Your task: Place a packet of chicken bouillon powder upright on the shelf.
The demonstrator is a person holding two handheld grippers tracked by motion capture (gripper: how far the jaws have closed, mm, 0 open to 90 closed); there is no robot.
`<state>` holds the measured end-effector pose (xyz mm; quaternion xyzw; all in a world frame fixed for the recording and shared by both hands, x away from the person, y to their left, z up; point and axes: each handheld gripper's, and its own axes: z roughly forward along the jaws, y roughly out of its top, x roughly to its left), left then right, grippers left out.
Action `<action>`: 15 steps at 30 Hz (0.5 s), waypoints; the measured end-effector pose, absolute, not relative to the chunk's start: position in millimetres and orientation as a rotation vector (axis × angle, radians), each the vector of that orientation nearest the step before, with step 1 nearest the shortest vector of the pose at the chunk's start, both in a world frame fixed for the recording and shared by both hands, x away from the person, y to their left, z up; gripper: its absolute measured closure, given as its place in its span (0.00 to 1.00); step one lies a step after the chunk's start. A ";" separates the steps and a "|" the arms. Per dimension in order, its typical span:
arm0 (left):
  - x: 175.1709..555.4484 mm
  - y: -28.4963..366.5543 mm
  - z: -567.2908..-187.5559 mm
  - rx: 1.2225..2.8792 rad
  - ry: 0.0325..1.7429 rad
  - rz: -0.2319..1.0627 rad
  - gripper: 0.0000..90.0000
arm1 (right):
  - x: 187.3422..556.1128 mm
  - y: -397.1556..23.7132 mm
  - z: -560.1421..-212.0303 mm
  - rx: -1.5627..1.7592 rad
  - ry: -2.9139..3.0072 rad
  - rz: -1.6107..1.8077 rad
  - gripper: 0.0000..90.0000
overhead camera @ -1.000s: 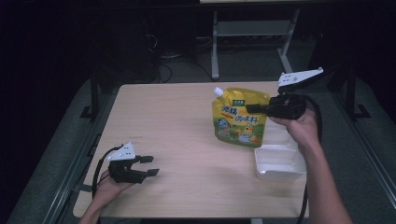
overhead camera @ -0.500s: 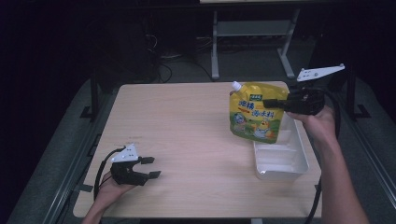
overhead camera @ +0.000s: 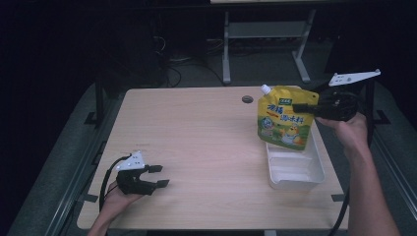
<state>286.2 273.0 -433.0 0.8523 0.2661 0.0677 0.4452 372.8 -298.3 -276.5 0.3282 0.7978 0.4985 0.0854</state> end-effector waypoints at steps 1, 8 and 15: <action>286.6 273.5 -433.2 2.111 0.661 0.168 0.42 | 373.0 -300.2 -277.5 0.983 2.378 1.482 0.99; 287.7 274.3 -433.7 2.108 0.664 0.162 0.42 | 375.3 -309.1 -284.6 1.010 2.378 1.463 0.99; 288.5 275.2 -433.7 2.098 0.668 0.161 0.42 | 377.0 -316.5 -294.0 1.029 2.372 1.451 0.99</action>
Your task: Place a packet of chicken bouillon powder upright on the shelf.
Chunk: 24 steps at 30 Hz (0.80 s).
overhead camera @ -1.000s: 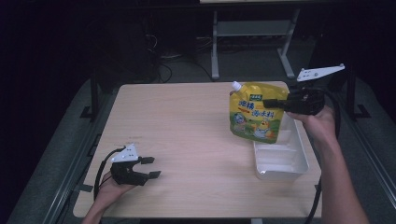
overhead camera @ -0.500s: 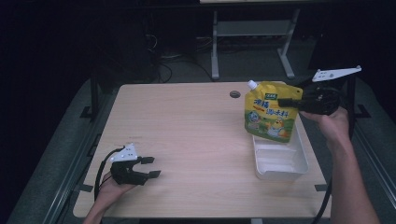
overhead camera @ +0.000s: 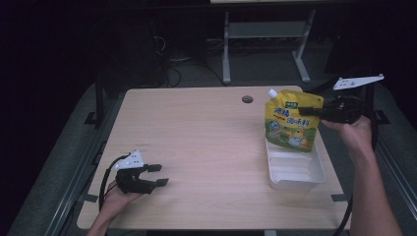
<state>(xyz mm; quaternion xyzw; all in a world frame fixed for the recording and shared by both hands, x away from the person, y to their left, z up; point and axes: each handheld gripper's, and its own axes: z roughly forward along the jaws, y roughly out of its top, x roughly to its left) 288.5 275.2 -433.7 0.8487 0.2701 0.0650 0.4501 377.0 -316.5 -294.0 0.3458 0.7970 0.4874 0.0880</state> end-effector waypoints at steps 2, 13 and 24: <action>288.7 275.4 -433.7 2.099 0.666 0.161 0.42 | 377.4 -318.1 -297.7 1.040 2.368 1.451 0.99; 288.9 275.6 -433.9 2.095 0.670 0.155 0.42 | 379.9 -321.3 -312.8 1.078 2.357 1.442 0.98; 289.4 274.7 -435.4 2.101 0.670 0.147 0.42 | 383.4 -317.1 -328.7 1.101 2.352 1.448 0.98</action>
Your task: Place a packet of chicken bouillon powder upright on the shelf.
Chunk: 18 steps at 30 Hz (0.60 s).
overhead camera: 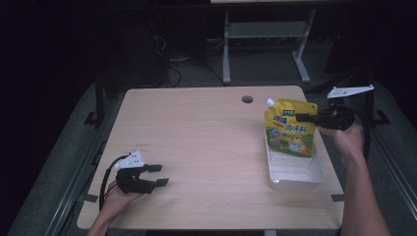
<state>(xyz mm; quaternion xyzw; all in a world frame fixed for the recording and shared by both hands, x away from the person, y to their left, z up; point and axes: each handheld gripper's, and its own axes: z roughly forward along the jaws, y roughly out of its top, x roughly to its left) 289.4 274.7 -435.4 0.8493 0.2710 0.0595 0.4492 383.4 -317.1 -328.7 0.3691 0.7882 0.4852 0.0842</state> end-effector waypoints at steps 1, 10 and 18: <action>289.5 274.6 -435.5 2.101 0.669 0.146 0.42 | 383.2 -318.2 -331.3 1.111 2.339 1.463 0.98; 290.3 274.3 -436.0 2.101 0.668 0.136 0.42 | 380.6 -321.0 -342.2 1.144 2.326 1.454 0.98; 290.6 274.0 -436.3 2.099 0.667 0.132 0.42 | 375.6 -328.6 -349.6 1.194 2.280 1.482 0.95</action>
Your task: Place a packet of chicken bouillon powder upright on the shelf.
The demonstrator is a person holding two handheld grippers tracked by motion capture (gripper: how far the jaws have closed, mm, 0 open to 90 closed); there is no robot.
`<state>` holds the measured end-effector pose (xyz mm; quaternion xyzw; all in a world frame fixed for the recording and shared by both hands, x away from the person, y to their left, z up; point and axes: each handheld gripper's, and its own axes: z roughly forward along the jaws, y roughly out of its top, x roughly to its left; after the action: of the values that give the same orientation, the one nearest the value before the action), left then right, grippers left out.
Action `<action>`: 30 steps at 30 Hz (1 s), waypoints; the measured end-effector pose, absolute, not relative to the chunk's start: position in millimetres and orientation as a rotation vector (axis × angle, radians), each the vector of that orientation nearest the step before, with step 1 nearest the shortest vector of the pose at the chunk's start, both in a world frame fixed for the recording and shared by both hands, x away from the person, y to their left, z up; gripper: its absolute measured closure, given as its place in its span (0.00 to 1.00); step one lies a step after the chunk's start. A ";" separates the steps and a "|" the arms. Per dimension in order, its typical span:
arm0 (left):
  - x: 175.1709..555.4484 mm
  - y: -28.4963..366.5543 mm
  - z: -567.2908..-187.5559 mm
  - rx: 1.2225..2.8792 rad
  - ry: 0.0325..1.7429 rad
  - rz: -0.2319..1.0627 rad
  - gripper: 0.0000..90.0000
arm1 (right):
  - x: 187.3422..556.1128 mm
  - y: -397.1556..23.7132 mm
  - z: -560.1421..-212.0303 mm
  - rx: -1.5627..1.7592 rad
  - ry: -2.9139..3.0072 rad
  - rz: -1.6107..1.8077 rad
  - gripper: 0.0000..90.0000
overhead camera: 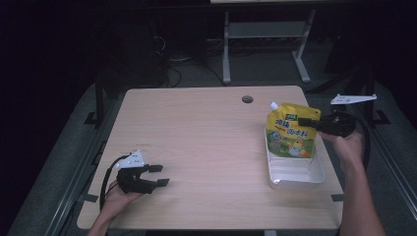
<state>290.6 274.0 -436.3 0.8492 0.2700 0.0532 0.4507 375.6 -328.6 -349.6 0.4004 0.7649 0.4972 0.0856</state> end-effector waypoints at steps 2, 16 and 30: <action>290.5 273.5 -436.5 2.101 0.666 0.131 0.42 | 373.4 -331.3 -351.3 1.209 2.264 1.484 0.94; 290.1 270.4 -437.0 2.111 0.653 0.124 0.41 | 355.8 -346.5 -366.7 1.317 2.175 1.505 0.76; 287.9 272.4 -436.6 2.105 0.676 0.129 0.38 | 324.8 -358.8 -374.6 1.369 2.096 1.492 0.62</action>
<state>287.9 272.4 -436.6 0.8502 0.2729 0.0520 0.4472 324.8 -358.8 -374.6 0.4668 0.7146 0.5085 0.1134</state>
